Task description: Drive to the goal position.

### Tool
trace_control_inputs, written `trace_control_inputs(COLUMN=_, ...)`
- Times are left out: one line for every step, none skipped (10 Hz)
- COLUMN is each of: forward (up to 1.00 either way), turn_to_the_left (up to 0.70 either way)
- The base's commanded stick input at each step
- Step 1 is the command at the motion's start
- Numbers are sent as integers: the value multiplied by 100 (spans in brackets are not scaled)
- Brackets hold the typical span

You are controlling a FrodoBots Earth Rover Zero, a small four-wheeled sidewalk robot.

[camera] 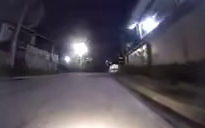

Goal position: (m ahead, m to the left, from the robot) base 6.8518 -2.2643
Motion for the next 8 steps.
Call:
trace_control_inputs(forward=50, turn_to_the_left=0)
trace_control_inputs(forward=50, turn_to_the_left=0)
trace_control_inputs(forward=50, turn_to_the_left=0)
trace_control_inputs(forward=50, turn_to_the_left=0)
trace_control_inputs(forward=50, turn_to_the_left=0)
trace_control_inputs(forward=50, turn_to_the_left=0)
trace_control_inputs(forward=50, turn_to_the_left=0)
trace_control_inputs(forward=50, turn_to_the_left=0)
